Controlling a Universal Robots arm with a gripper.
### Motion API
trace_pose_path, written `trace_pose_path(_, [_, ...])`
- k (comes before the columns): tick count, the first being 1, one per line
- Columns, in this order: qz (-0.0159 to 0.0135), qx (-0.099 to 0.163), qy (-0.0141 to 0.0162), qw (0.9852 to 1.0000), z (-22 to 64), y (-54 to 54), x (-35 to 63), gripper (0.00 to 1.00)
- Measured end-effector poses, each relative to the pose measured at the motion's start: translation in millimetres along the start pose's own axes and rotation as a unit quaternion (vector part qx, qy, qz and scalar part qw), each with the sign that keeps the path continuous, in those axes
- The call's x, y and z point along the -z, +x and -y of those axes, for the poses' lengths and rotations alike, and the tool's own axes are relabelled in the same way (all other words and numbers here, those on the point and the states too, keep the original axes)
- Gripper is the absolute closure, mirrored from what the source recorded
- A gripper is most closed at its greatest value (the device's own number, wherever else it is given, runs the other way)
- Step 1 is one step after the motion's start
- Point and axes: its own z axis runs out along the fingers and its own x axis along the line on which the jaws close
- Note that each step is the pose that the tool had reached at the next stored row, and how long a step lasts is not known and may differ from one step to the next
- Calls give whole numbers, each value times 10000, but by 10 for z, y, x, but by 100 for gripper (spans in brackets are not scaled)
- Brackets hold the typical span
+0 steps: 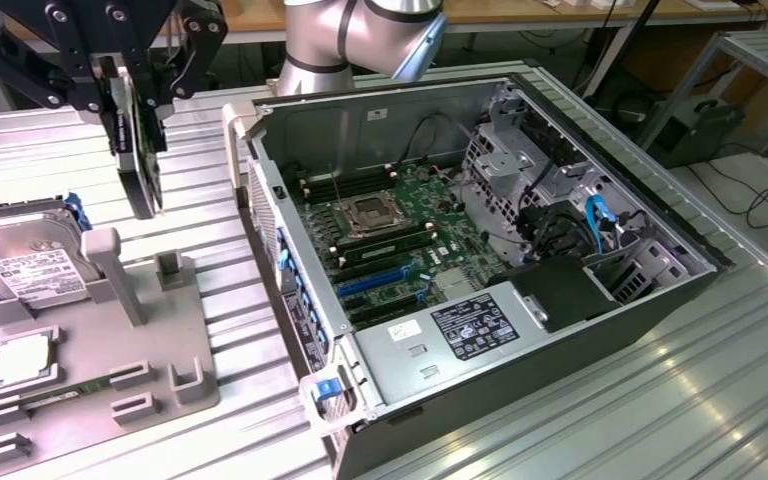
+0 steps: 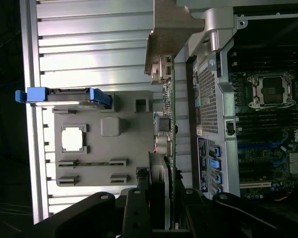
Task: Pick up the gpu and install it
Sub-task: 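Pick up the gpu and move the gpu toward the slot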
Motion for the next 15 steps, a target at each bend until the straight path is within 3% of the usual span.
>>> trace_pose_path(15, [0, -1, 0, 10000, -5, -75, -1, 72])
